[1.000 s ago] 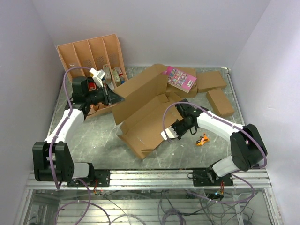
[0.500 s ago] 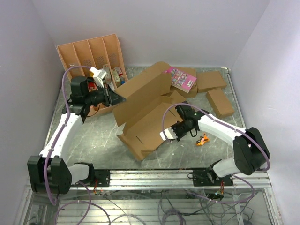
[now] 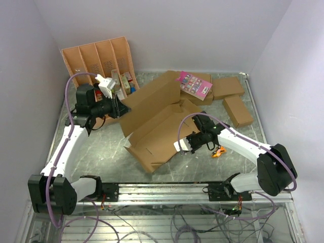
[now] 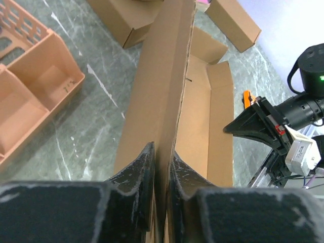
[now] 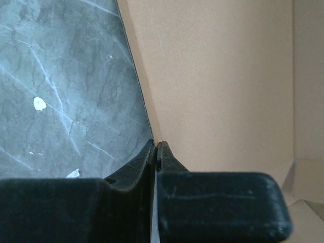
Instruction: Fold the paper box
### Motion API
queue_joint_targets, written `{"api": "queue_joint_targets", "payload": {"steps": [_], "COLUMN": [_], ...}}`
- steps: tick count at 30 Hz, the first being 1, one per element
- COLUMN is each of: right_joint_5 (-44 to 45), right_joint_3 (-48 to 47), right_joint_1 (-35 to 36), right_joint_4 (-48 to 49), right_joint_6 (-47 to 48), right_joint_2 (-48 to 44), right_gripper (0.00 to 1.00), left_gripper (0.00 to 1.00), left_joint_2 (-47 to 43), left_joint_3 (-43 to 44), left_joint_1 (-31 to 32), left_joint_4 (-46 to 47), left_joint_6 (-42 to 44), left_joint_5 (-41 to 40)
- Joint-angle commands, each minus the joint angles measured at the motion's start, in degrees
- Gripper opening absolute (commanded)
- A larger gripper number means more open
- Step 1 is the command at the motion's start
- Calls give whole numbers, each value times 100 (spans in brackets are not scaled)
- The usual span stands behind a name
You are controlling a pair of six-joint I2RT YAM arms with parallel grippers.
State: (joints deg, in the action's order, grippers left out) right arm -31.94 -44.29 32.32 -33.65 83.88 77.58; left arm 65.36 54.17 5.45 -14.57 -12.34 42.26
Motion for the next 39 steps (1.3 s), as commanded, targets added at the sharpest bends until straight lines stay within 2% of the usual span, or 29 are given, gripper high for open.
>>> {"api": "queue_joint_targets", "payload": {"steps": [1, 15, 22, 29, 31, 34, 39], "right_joint_5": [-115, -219, -303, -321, -313, -314, -321], "right_joint_3": [73, 103, 79, 79, 81, 95, 99], "right_joint_1": [-32, -36, -33, -35, -38, -33, -34], "right_joint_4": [247, 342, 331, 313, 300, 302, 312], "right_joint_6": [-264, -284, -285, -253, -245, -233, -223], "right_joint_2": [-129, -130, -138, -156, -169, -190, -207], "right_gripper": [0, 0, 0, 0, 0, 0, 0], "left_gripper": [26, 38, 39, 38, 39, 47, 49], "left_joint_2": [-54, -29, -121, -165, -148, 14, 399], "left_joint_3": [-120, -310, -550, -664, -493, -75, 613], "left_joint_1": [26, 229, 657, 677, 676, 681, 681], "left_joint_4": [-117, 290, 985, 1313, 1149, 615, -289], "left_joint_6": [383, 797, 1200, 1495, 1612, 1825, 2187], "left_joint_5": [-203, -220, -833, -1238, -1272, -1173, -993]}}
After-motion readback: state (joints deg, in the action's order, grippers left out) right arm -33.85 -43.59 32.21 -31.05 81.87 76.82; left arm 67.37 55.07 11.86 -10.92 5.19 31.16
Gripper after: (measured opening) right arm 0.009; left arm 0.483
